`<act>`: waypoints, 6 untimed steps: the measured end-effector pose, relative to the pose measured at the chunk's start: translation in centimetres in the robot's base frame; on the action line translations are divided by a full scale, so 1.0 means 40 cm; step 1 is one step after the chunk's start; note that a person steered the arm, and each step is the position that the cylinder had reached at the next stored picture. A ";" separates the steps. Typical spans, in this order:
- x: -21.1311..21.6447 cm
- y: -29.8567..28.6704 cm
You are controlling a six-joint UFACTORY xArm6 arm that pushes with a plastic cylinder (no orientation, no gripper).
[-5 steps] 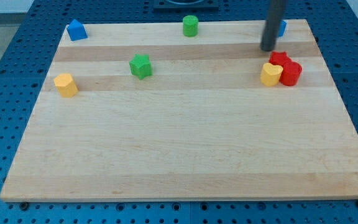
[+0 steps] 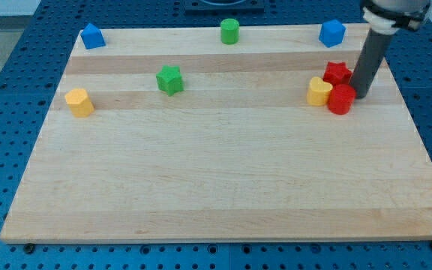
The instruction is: Move the red circle below the yellow heart
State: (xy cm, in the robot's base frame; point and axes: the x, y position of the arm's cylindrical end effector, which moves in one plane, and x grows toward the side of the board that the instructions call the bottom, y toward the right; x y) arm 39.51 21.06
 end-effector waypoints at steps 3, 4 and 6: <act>0.243 -0.189; 0.248 -0.209; 0.047 -0.498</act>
